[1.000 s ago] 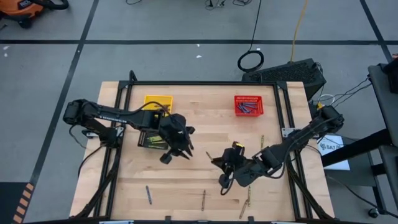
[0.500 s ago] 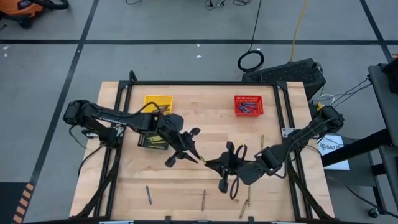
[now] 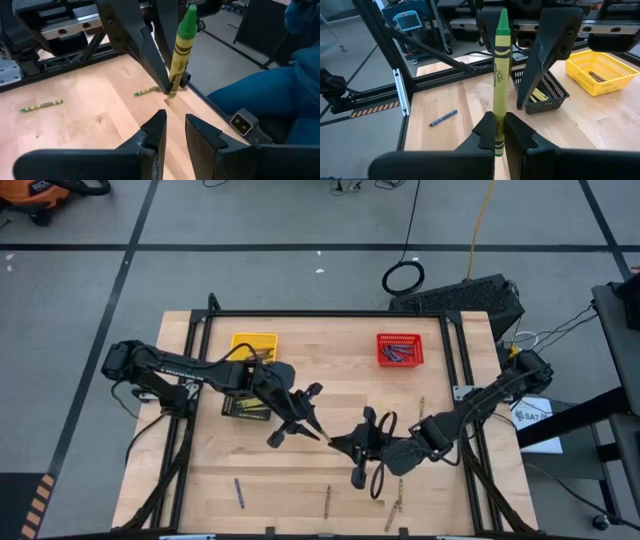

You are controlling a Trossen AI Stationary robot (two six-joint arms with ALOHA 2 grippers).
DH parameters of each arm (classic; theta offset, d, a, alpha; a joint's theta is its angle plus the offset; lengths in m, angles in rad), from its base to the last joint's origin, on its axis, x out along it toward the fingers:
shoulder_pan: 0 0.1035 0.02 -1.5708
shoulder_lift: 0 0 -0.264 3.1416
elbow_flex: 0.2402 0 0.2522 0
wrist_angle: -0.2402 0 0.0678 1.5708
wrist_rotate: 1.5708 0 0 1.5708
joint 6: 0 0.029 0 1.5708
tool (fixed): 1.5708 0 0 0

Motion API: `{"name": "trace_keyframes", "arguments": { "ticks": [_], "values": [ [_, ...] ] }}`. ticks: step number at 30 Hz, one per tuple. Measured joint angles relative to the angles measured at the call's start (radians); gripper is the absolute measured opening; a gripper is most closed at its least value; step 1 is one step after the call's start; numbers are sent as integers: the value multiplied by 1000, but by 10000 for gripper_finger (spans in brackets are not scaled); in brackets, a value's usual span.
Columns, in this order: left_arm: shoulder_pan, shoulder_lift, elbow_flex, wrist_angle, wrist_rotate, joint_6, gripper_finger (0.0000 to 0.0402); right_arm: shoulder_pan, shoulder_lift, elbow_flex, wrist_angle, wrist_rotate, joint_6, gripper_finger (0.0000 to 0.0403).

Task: Sort crayons
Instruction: Put the green crayon into the black bin

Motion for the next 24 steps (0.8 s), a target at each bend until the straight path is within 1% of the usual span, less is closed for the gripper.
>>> {"name": "trace_keyframes", "arguments": {
  "ticks": [3, 9, 24],
  "values": [
    [0, 0, 0, -13, -25, 24, 75, 0, 0, 0, 0, 0, -4, 0],
    [0, 0, 0, -3, -53, 24, 75, 0, 0, 0, 3, -1, -13, 0],
    [0, 0, 0, -4, -43, 33, 75, 0, 0, 0, 7, -1, -14, 0]
  ]
}}
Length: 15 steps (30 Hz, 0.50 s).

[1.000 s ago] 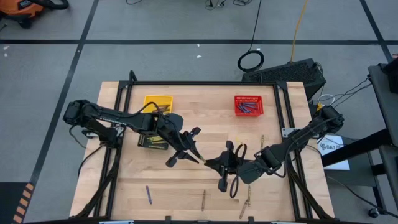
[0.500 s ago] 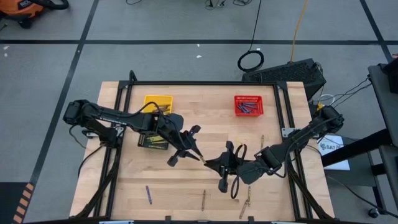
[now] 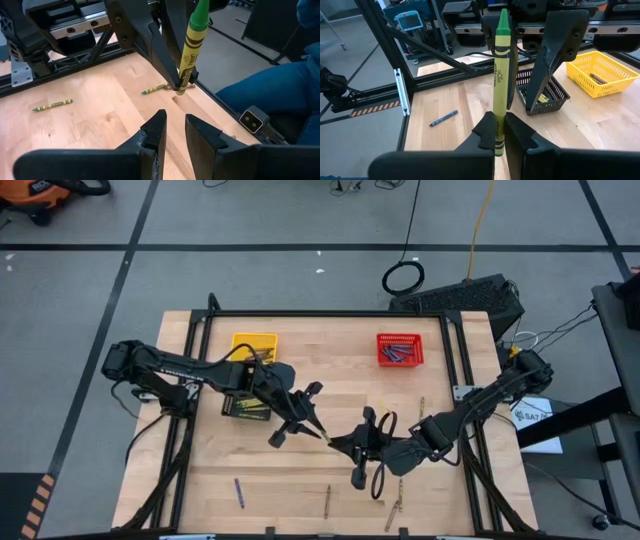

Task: Sort crayons
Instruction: Put the green crayon into the black bin

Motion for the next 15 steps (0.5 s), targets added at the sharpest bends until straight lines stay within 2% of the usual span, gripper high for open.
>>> {"name": "trace_keyframes", "arguments": {
  "ticks": [15],
  "values": [
    [0, 0, 0, 0, -23, -2, 75, 0, 0, 0, 1, 0, -3, 0]
  ]
}}
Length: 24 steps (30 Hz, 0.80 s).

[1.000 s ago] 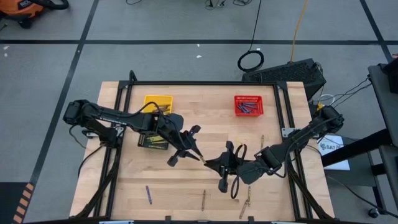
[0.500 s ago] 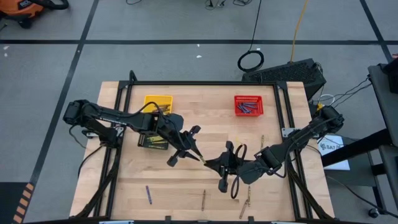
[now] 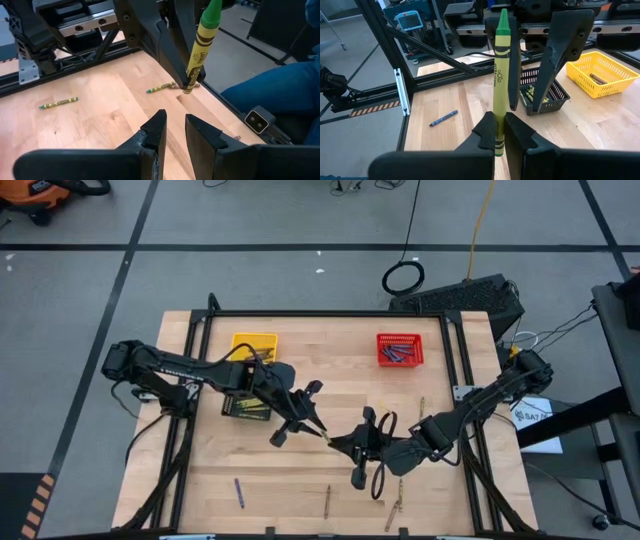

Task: Sort crayons
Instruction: Put the green crayon into the black bin

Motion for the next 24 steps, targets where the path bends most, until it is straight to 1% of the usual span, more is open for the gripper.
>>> {"name": "trace_keyframes", "arguments": {
  "ticks": [10, 17, 24],
  "values": [
    [-1, 0, 0, 4, 1, -2, 75, 0, 0, 0, 0, 0, -4, 0],
    [-12, 0, 0, 132, 4, -61, 75, 0, 0, 0, 0, 0, -11, 0],
    [-12, 0, 0, 93, 5, -62, 75, 0, 0, 0, 0, 0, -11, 0]
  ]
}}
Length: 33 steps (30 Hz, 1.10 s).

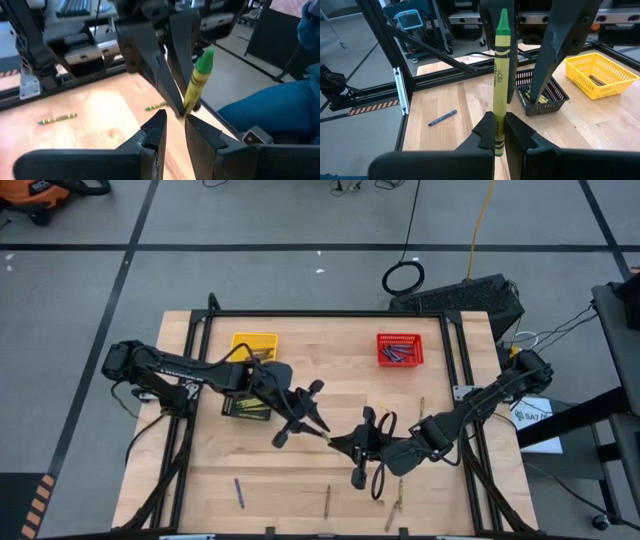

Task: Sort crayons
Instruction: Put the green crayon into the black bin

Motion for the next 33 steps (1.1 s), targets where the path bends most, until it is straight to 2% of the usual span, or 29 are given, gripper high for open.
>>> {"name": "trace_keyframes", "arguments": {
  "ticks": [9, 33],
  "values": [
    [-1, 0, 0, 23, 40, -51, 75, -5, 0, 0, 0, 0, -3, 0],
    [0, 0, 0, 74, 40, -49, 71, -41, 0, 0, 3, -8, -3, 0]
  ]
}}
